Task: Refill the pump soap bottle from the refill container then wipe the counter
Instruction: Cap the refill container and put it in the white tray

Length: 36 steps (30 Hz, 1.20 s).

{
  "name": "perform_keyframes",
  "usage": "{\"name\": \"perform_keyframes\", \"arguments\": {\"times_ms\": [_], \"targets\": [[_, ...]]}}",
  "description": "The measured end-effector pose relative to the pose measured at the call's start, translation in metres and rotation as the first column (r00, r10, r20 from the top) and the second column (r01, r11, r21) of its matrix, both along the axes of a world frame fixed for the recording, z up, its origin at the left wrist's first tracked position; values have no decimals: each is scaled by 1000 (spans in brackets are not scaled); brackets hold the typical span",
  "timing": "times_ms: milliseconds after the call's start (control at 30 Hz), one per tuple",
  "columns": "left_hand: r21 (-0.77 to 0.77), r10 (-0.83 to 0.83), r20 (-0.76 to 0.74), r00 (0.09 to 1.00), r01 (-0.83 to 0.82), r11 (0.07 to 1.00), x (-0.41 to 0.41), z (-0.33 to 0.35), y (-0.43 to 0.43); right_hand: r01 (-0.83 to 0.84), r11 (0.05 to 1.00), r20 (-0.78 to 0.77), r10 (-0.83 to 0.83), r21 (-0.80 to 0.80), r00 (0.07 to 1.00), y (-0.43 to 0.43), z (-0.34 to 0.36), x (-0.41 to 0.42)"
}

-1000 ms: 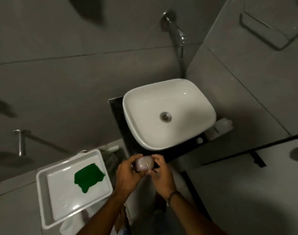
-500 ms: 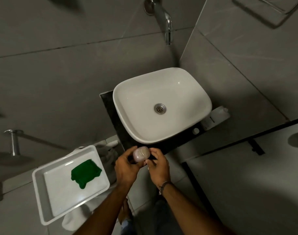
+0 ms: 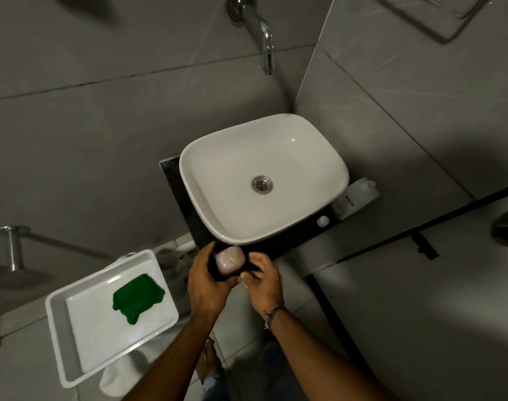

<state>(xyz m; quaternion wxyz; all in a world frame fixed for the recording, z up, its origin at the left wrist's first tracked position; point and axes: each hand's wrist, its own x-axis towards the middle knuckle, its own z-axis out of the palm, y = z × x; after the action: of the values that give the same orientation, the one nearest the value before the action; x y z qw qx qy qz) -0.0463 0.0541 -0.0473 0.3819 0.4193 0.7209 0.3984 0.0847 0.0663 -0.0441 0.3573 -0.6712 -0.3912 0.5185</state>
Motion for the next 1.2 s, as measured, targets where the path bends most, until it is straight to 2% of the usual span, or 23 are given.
{"name": "perform_keyframes", "arguments": {"times_ms": [100,167,233,367,467,667,867,1067,1200], "targets": [[85,95,-185,978,-80,993,7,15,-23,28,999,36,-28,-20,999,-6,3,32],[143,98,-157,983,-76,987,19,28,-46,83,996,76,-82,-18,994,-9,5,61],[135,-6,-75,997,16,991,44,38,-61,182,983,114,-181,2,977,-7,7,95],[48,-237,-82,968,242,969,118,39,-42,373,925,210,-381,78,900,19,18,165],[10,-244,-87,966,246,969,181,43,8,466,875,218,-483,128,848,58,27,213],[-57,-213,-211,954,206,977,266,24,112,426,876,148,-463,226,874,141,41,254],[-148,-217,-306,927,179,973,309,-3,141,498,834,0,-512,237,859,172,25,264],[-179,-206,-412,887,143,973,322,-13,152,512,827,35,-533,232,845,180,8,269],[-168,-209,-404,890,153,974,317,-14,152,509,826,61,-537,243,841,181,3,267]]}}
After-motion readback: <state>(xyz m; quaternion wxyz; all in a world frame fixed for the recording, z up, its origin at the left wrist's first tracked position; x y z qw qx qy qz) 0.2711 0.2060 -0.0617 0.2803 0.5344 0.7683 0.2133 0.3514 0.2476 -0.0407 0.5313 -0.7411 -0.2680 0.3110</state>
